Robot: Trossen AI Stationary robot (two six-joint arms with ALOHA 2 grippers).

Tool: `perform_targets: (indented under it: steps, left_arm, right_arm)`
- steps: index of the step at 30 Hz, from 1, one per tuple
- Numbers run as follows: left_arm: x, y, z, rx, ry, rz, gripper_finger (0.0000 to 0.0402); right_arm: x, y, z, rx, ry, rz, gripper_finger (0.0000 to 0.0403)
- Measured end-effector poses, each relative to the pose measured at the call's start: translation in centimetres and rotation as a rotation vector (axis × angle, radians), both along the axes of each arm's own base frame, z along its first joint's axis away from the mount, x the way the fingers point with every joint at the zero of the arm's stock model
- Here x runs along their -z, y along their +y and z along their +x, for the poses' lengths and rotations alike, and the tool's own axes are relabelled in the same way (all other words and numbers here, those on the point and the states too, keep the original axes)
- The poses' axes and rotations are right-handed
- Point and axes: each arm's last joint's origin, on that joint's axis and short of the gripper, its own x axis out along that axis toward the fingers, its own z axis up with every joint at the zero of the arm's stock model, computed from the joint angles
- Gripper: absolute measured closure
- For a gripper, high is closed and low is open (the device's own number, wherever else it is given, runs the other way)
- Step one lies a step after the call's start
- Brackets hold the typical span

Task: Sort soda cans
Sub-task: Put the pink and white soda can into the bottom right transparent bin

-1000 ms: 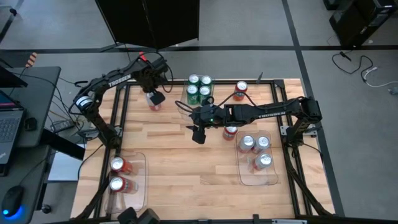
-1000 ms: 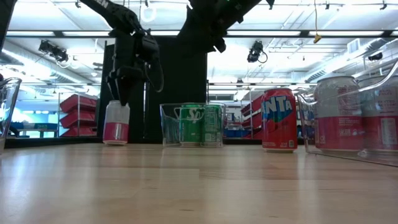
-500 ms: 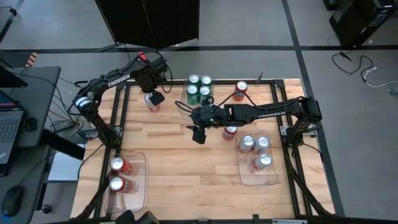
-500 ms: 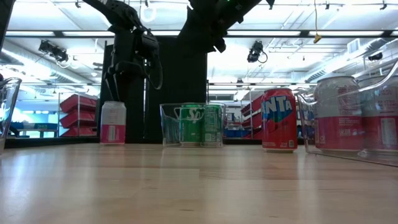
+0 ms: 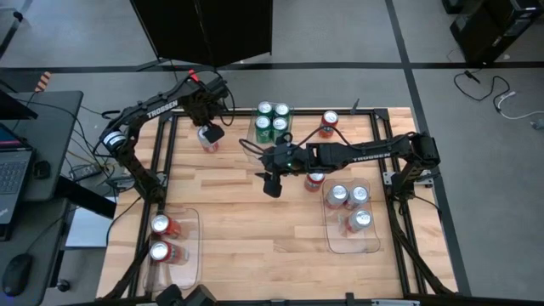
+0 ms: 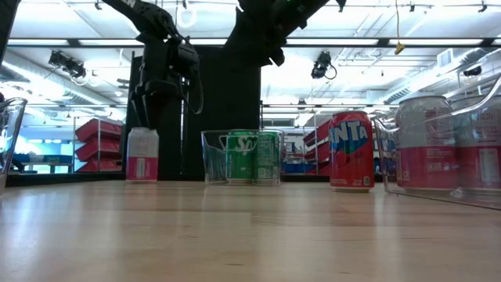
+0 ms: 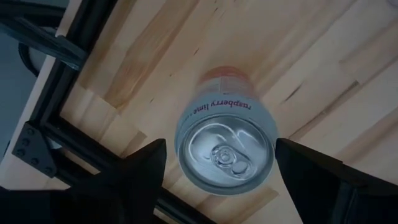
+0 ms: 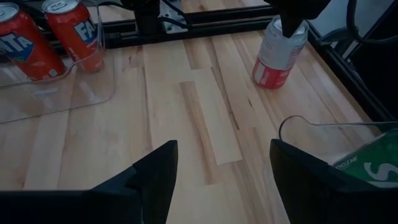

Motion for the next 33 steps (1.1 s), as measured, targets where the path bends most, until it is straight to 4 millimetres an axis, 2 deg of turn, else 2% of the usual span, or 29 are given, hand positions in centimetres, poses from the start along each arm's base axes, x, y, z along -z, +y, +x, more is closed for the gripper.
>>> perform_targets:
  steps: [30, 33]
  left_arm:
    - [0.03, -0.07, 0.04, -0.007, -0.026, -0.028, 0.0096]
    - [0.79, -0.20, -0.11, -0.007, -0.009, -0.039, 0.0096]
  right_arm:
    - [0.12, 0.45, -0.08, -0.014, 0.016, -0.003, 0.0163]
    - [0.12, 0.45, -0.08, -0.014, 0.016, -0.003, 0.0163]
